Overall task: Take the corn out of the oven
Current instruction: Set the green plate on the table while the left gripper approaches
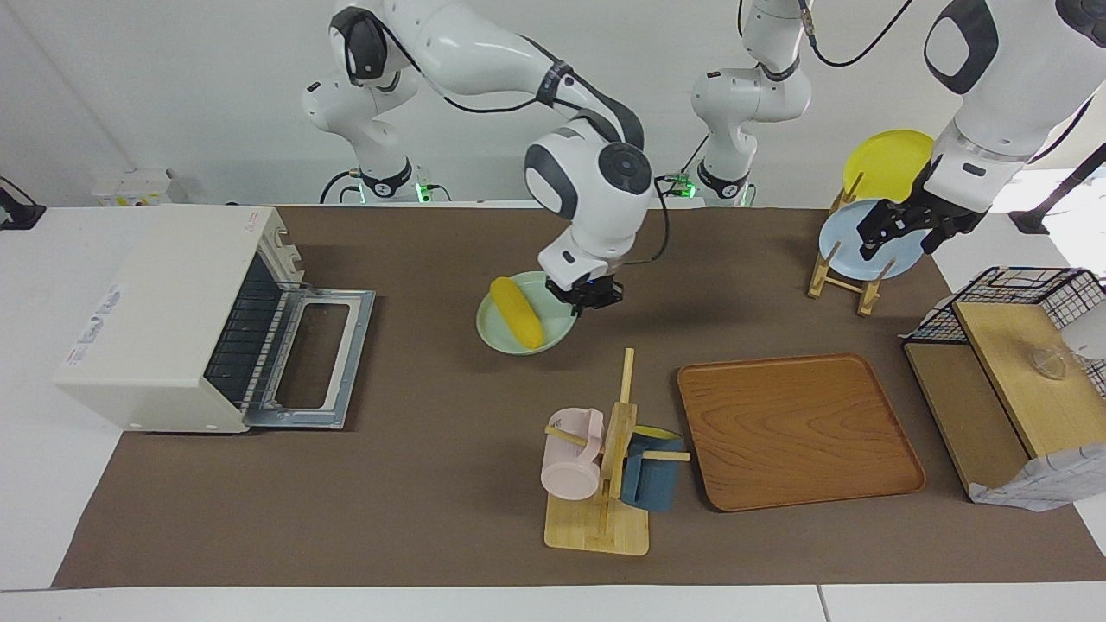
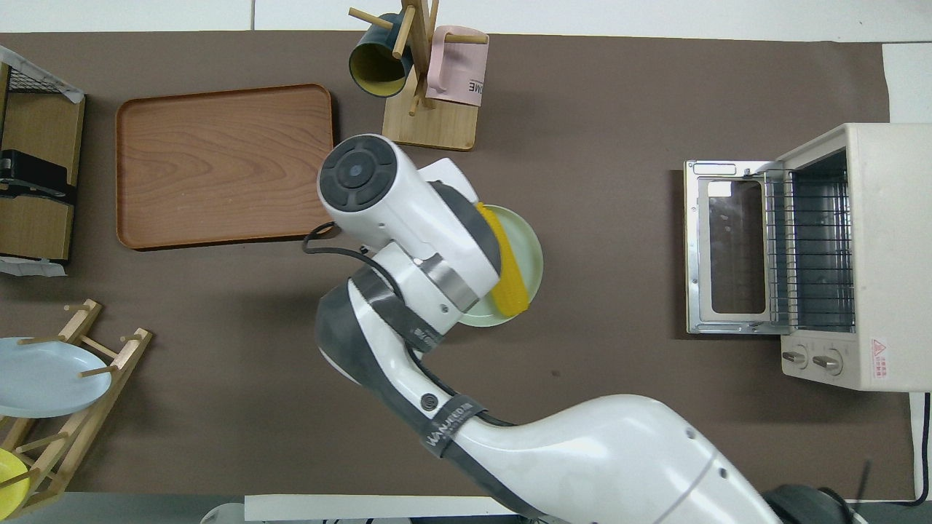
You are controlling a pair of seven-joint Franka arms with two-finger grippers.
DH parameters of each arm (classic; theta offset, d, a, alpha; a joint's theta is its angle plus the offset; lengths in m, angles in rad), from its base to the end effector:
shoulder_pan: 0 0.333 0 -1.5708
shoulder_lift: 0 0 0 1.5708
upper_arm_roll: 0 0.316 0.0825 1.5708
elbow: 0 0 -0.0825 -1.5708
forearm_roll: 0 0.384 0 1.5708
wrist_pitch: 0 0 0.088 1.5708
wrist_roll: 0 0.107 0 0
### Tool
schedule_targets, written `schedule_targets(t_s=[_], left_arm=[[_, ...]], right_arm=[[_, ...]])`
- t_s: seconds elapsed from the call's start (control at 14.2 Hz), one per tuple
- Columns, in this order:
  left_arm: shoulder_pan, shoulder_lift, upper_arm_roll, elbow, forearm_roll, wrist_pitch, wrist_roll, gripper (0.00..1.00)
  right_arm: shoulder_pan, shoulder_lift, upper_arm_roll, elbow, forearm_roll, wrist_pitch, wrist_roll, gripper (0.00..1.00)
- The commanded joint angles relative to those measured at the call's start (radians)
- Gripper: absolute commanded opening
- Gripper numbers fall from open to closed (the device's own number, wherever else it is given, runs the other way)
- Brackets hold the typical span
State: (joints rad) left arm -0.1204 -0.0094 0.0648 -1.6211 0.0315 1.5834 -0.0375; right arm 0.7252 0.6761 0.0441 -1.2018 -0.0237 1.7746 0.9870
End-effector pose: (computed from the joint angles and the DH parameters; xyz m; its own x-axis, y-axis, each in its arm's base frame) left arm 0.5509 -0.0272 0.6071 0.9995 -0.0185 -0.0271 -0.0194 -0.9993 -0.0319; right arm 0.5312 0.5001 0.3752 0.9735 -0.2203 -0.0607 -0.2150 -0.9731 0.0828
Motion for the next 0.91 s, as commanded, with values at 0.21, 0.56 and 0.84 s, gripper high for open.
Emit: schedule_targets(t_s=[0.21, 0.56, 0.84], left_arm=[[0.007, -0.038, -0.002, -0.075, 0.008, 0.010, -0.005, 1.00], [-0.103, -0.180, -0.023, -0.400, 0.008, 0.229, -0.254, 1.00], [-0.390, -0.053, -0.025, -0.507, 0.007, 0.522, -0.730, 1.00]], right_arm=[[-0.003, 0.079, 0.029, 0.090, 0.047, 0.068, 0.064, 0.50], [-0.220, -0.283, 0.008, -0.266, 0.030, 0.011, -0.193, 0.37], [-0.424, -0.476, 0.007, -0.715, 0.016, 0.239, -0.497, 0.15]])
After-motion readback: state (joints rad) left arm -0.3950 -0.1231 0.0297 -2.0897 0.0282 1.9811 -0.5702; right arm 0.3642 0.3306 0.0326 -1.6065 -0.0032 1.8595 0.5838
